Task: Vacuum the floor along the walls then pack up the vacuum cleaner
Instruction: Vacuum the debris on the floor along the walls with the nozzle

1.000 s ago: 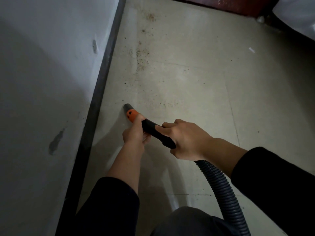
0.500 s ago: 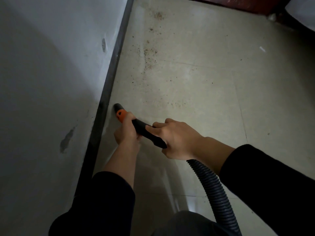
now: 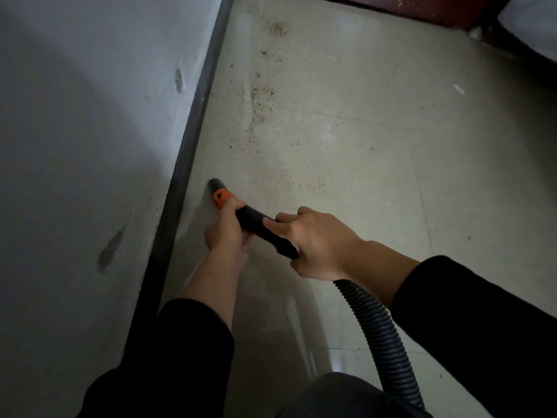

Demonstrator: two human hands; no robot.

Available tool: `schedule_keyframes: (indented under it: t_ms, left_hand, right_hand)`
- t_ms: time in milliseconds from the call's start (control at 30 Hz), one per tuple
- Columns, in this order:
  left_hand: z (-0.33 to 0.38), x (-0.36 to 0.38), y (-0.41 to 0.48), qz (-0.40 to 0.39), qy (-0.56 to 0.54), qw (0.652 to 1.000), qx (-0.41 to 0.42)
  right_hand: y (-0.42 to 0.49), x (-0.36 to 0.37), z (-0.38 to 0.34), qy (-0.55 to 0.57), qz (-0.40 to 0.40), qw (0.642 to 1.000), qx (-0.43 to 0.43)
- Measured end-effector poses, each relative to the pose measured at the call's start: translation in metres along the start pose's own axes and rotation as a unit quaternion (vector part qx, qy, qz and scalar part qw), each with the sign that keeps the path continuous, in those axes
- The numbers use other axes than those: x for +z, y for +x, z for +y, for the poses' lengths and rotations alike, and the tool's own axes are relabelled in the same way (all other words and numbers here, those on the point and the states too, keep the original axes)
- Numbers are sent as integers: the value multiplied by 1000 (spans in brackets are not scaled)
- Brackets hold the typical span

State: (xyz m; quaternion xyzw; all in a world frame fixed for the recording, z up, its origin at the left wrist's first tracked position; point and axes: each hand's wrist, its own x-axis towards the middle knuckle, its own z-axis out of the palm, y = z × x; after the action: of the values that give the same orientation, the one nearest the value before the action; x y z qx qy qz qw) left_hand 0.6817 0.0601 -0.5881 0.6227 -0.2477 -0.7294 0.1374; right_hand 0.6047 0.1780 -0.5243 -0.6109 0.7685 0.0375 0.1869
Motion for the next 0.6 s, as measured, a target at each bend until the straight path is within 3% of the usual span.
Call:
schedule_keyframes:
  t_ms: [600]
  left_hand:
    - [-32, 44, -7, -163, 127, 978, -17]
  right_hand:
    - [-53, -9, 35, -31, -35, 997, 62]
